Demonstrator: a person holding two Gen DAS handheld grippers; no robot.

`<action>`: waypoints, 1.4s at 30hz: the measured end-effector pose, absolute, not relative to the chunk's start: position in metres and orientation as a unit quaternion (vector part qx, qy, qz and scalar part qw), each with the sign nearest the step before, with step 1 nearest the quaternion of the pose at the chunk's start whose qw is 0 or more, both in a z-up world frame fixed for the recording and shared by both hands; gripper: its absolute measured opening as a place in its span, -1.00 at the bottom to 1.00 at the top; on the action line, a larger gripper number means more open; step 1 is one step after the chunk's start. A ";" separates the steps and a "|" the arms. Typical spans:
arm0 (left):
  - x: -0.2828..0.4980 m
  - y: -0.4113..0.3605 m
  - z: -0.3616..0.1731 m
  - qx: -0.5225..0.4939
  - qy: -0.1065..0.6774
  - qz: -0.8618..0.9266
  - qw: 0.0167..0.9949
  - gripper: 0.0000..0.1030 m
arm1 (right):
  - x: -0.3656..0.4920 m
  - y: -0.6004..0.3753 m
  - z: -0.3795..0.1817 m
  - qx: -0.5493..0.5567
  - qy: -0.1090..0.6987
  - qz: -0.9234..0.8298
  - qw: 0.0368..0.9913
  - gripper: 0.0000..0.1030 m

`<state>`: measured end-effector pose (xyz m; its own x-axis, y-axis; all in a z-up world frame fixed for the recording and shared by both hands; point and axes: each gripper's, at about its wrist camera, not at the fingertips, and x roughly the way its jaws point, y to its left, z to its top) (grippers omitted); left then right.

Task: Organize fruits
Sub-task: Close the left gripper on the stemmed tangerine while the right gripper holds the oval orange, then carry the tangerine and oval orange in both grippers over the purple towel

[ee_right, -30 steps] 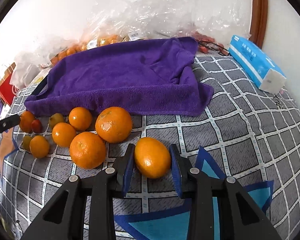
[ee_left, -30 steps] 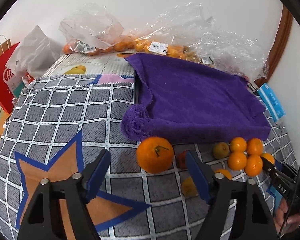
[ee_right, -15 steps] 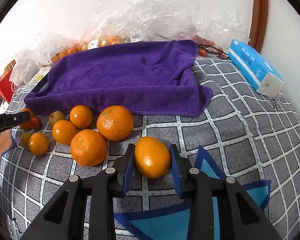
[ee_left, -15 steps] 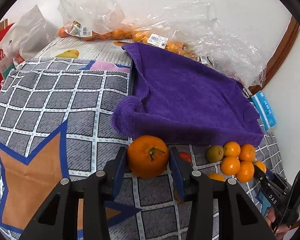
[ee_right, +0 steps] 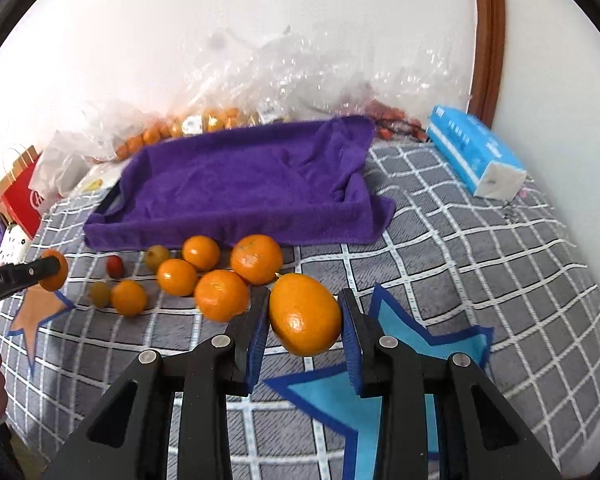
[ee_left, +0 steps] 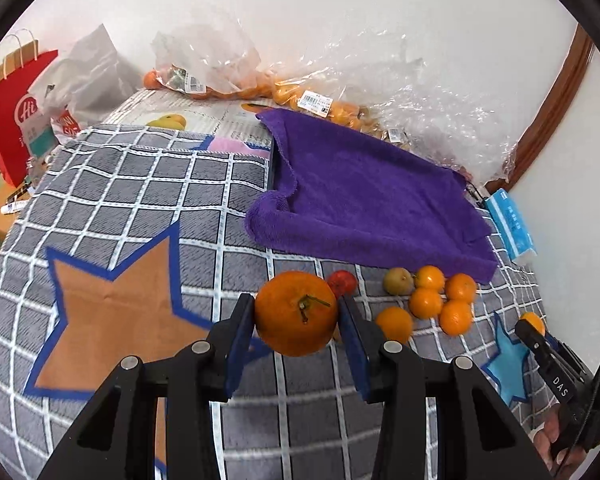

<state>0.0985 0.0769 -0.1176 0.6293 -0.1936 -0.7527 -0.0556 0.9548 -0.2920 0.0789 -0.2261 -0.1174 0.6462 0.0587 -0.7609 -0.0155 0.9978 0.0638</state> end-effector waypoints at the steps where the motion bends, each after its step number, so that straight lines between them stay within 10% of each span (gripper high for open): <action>1: 0.094 0.077 -0.114 -0.146 0.427 -0.038 0.892 -0.21 | 0.076 -0.225 -0.113 0.026 0.418 0.020 0.908 -0.34; 42: 0.106 0.052 -0.034 -0.115 0.383 -0.047 0.915 -0.22 | 0.105 -0.205 -0.043 -0.004 0.374 0.034 0.927 -0.34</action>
<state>0.1059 0.0524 -0.0339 0.7015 -0.1749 -0.6909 -0.0015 0.9691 -0.2468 0.1051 -0.2046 -0.0432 0.7182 0.0607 -0.6932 -0.0669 0.9976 0.0181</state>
